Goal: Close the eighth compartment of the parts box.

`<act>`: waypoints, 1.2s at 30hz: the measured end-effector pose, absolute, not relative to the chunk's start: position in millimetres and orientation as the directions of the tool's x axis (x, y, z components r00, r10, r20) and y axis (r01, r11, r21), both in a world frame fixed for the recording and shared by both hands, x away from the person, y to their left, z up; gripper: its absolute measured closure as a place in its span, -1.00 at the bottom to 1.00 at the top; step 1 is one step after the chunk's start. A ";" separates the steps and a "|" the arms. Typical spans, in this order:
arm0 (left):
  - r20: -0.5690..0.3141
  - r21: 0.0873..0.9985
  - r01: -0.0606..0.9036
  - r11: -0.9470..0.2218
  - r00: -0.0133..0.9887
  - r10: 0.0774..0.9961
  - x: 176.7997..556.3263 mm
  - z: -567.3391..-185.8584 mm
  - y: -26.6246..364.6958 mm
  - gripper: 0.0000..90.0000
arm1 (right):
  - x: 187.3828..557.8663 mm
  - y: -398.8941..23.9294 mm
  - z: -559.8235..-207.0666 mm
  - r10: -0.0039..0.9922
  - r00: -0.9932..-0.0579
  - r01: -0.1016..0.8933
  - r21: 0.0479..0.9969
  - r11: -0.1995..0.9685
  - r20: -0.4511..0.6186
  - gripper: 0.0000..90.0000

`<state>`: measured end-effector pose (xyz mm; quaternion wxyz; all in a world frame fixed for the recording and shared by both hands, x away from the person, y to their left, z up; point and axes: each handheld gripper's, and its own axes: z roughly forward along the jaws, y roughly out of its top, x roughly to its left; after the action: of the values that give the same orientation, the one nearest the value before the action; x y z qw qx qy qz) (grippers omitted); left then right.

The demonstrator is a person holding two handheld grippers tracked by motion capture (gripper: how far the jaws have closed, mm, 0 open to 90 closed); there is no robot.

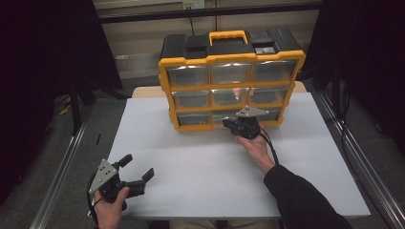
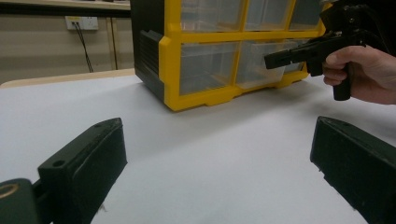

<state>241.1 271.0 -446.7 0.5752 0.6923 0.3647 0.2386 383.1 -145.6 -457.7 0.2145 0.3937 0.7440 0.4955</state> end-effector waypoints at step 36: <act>-0.094 0.969 0.238 -0.069 0.611 0.786 241.4 -447.4 271.6 -0.92 | 400.8 -145.6 -458.6 0.822 -0.564 0.377 0.908 0.181 0.070 1.00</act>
<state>241.4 271.6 -447.4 0.5730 0.6909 0.3703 0.2391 400.8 -145.6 -458.6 0.2259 0.4084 0.7345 0.4926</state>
